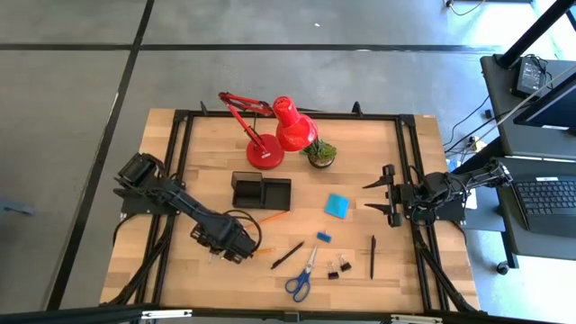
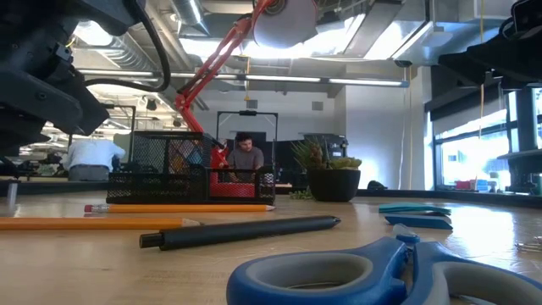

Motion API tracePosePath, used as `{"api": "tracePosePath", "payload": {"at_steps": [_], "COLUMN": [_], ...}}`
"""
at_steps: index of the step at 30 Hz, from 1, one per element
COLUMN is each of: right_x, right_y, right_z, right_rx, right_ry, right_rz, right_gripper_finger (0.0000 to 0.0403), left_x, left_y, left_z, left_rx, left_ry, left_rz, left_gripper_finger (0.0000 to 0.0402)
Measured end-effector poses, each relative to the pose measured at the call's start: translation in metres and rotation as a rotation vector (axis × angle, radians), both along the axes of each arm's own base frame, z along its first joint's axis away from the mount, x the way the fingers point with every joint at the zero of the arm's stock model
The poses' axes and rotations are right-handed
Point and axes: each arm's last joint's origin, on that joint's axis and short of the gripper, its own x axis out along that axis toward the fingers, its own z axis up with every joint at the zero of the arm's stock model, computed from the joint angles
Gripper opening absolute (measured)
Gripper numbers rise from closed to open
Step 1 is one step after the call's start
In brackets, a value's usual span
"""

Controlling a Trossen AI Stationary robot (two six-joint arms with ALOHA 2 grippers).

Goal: Pick and place office supplies into organizer
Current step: Put the left black binder clip into the black desk organizer

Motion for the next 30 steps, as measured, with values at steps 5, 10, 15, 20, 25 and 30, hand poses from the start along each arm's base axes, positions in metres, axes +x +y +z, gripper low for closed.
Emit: {"api": "tracePosePath", "payload": {"at_steps": [5, 10, 15, 20, 25, 30], "right_x": [0.0000, 0.0000, 0.0000, 0.0000, 0.0000, 0.0000], "right_y": [0.0000, 0.0000, 0.0000, 0.0000, 0.0000, 0.0000], "right_z": [0.0000, 0.0001, 0.0000, 0.0000, 0.0000, 0.0001], "right_rx": [0.000, 0.002, 0.003, 0.004, 0.012, 0.024], "right_ry": [0.000, 0.000, 0.000, 0.000, 0.001, 0.002], "right_rz": [0.000, 0.000, 0.000, 0.000, 0.001, 0.002], "right_gripper_finger": [0.0242, 0.0242, 0.0242, 0.0242, 0.0242, 0.0242], "left_x": [0.0000, 0.0008, 0.0005, -0.0008, -0.0023, -0.0047], "left_y": [0.0000, 0.0013, 0.0008, -0.0014, -0.0039, -0.0041], "left_z": [0.0000, 0.0001, 0.0001, 0.0001, 0.0000, -0.0027], "left_rx": [0.008, 0.004, 0.010, 0.016, 0.023, 0.028], "left_ry": [0.007, 0.021, 0.028, 0.030, 0.026, 0.025], "left_rz": [0.035, 0.083, 0.112, 0.124, 0.113, 0.112], "left_gripper_finger": [0.0283, 0.0284, 0.0284, 0.0281, 0.0281, 0.0281]}}
